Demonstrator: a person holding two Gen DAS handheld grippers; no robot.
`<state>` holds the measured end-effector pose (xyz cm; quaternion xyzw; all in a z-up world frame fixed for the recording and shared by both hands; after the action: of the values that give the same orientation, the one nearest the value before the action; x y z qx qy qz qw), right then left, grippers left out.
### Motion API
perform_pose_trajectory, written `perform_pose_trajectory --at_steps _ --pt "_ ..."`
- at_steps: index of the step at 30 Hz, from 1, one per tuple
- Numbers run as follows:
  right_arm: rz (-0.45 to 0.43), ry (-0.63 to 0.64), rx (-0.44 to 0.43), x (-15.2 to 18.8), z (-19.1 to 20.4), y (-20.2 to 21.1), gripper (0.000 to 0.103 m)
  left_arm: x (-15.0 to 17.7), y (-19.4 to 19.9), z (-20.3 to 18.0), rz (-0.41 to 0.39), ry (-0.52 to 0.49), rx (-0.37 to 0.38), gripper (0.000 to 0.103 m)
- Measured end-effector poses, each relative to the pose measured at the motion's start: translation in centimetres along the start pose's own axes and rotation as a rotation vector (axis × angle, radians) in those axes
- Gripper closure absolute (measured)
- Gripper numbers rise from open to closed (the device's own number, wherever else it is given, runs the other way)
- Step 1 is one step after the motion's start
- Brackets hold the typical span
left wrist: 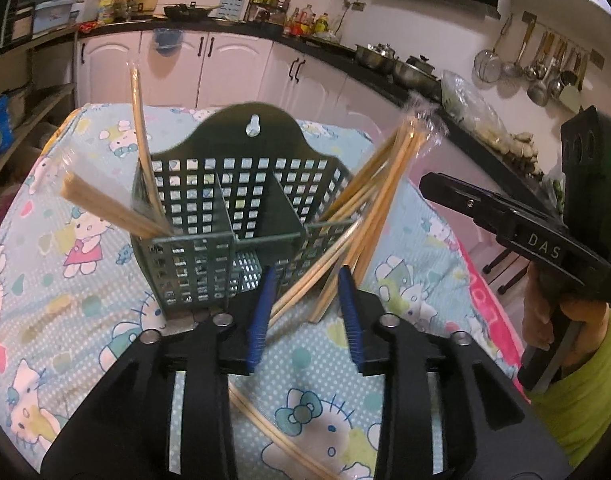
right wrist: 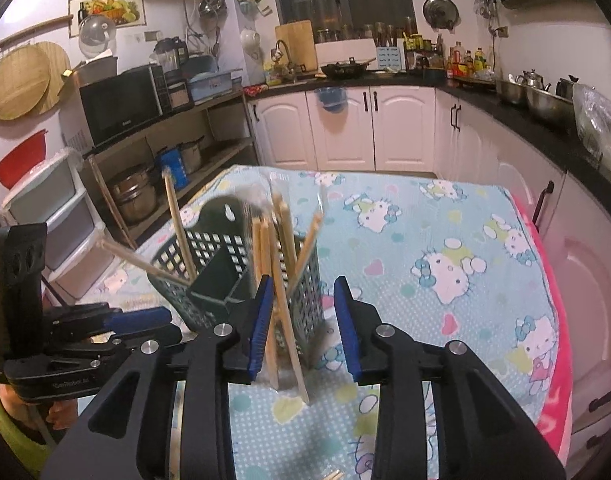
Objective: Organize utensils
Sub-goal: 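Lower both held chopsticks into the caddy and open both tools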
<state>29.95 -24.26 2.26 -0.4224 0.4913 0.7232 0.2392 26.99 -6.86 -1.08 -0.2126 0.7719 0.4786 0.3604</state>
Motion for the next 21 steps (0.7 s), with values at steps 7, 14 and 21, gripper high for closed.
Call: perform_pose_trajectory --at_steps 7,14,21 --pt "0.047 0.013 -0.012 2.0 -0.4 -1.4 0.073 1.4 -1.4 -0.5 0.034 -0.061 -0.026 0.069" --pt "0.094 0.033 -0.033 3.6 -0.1 -3.0 0.073 2.2 -3.0 -0.5 0.065 -0.125 -0.062 0.069" --pt "0.114 0.047 -0.061 4.1 0.2 -4.2 0.075 2.2 -4.3 -0.4 0.084 -0.151 -0.087 0.069"
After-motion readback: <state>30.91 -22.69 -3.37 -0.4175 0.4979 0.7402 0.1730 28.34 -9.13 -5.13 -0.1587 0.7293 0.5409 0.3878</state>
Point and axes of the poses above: each gripper's, at about its wrist camera, not at the fingertips, and y roughly against the way its jaws point, z to its left, x to its underside, the point moved 6 cm from there along -y, roughly the way its jaws point, and after that the axes turned 4 degrees about -z, right-handed, at the moved point
